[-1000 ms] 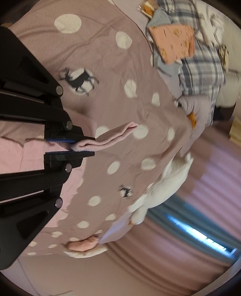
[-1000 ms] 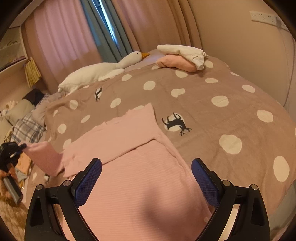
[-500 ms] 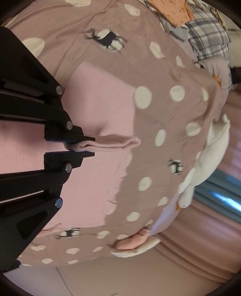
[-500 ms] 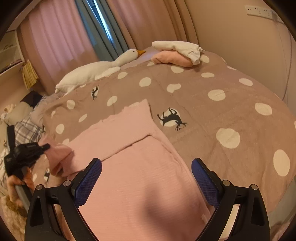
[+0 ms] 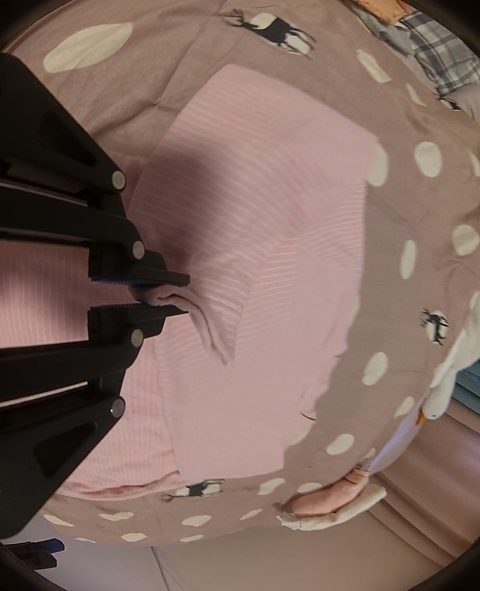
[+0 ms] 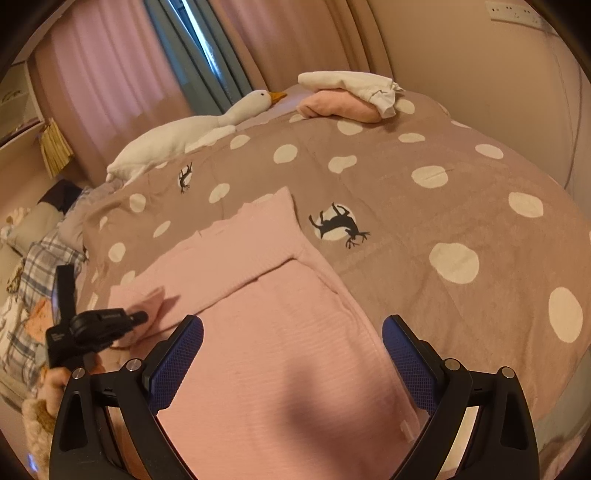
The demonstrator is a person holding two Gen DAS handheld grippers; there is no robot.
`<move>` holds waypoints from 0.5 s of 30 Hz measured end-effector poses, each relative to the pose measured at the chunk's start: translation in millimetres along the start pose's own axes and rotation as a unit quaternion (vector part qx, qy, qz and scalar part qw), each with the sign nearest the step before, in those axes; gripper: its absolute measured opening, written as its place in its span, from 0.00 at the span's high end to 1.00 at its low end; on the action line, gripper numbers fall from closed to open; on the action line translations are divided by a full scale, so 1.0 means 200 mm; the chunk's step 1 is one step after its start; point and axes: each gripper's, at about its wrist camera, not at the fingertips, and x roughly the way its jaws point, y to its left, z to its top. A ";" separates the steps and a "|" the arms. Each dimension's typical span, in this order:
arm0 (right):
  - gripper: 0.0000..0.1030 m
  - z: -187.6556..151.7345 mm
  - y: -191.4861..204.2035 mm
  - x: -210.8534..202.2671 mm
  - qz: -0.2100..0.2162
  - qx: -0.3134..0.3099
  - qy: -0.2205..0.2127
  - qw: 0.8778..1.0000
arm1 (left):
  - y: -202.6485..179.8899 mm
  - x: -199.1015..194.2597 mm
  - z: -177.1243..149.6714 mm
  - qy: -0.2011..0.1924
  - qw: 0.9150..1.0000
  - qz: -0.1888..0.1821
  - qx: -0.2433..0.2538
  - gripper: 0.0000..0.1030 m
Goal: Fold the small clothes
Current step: 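Lay the sleeve across the sweater body and open the left gripper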
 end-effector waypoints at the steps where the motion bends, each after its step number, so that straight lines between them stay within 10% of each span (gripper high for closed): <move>1: 0.06 0.00 0.00 0.00 0.000 -0.001 0.001 1.000 | 0.00 0.01 -0.01 0.004 1.000 0.001 0.001 0.91; 9: 0.06 0.03 0.08 0.08 0.010 -0.026 0.027 0.999 | 0.08 -0.19 -0.02 -0.013 0.999 -0.035 -0.013 0.29; 15: 0.06 0.08 0.24 0.24 0.087 -0.050 0.074 0.992 | 0.34 -0.45 -0.07 -0.056 0.996 0.003 -0.064 0.22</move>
